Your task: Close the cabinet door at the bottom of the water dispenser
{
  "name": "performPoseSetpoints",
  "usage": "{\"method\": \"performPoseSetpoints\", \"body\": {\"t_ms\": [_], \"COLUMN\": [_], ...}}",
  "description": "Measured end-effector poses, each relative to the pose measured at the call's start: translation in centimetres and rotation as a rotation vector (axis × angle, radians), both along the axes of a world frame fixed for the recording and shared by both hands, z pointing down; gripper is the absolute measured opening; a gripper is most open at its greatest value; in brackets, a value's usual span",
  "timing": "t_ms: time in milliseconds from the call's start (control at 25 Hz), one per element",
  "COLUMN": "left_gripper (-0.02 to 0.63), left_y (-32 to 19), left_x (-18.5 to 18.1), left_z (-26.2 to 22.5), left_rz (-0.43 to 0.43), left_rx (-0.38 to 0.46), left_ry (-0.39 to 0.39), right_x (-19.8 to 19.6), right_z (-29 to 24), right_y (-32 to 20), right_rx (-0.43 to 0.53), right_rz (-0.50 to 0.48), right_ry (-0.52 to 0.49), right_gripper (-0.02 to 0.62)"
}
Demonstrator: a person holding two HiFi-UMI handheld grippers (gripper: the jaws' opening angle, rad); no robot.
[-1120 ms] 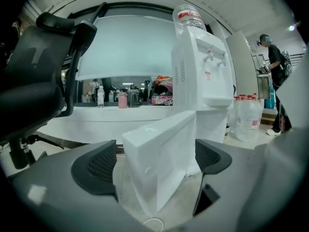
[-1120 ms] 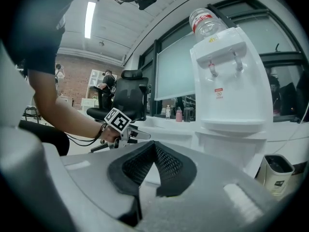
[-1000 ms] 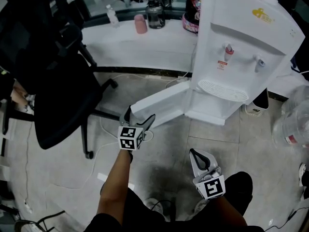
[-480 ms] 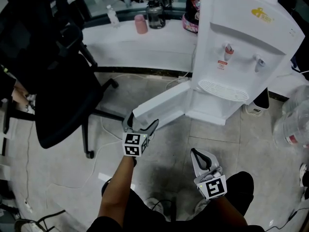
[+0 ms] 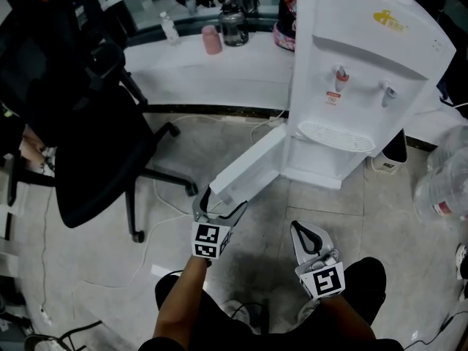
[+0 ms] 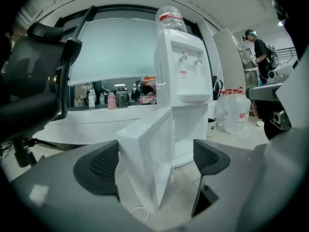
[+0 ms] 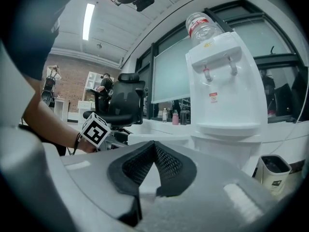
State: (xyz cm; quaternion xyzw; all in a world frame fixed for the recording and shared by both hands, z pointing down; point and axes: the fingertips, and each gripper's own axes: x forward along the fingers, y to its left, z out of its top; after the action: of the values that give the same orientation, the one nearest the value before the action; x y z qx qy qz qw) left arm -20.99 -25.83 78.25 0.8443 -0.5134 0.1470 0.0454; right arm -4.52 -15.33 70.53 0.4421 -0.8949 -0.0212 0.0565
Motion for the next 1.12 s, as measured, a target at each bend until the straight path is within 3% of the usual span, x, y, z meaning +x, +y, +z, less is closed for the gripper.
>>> {"method": "performPoseSetpoints", "body": {"t_ms": [520,1120], "left_gripper": [0.505,0.489], "left_y": [4.3,9.0], "left_x": [3.6,8.9], "left_z": [-0.2,-0.1], "left_rz": [0.100,0.278], "left_rx": [0.006,0.003], "left_ry": [0.025,-0.018], "right_x": [1.1,3.3], "right_z": [-0.3,-2.0], "right_y": [-0.3,-0.6], "right_rx": [-0.022,0.006], "right_rz": [0.054,0.110], "right_ry": [-0.033,-0.066], "right_gripper": [0.003,0.003]}}
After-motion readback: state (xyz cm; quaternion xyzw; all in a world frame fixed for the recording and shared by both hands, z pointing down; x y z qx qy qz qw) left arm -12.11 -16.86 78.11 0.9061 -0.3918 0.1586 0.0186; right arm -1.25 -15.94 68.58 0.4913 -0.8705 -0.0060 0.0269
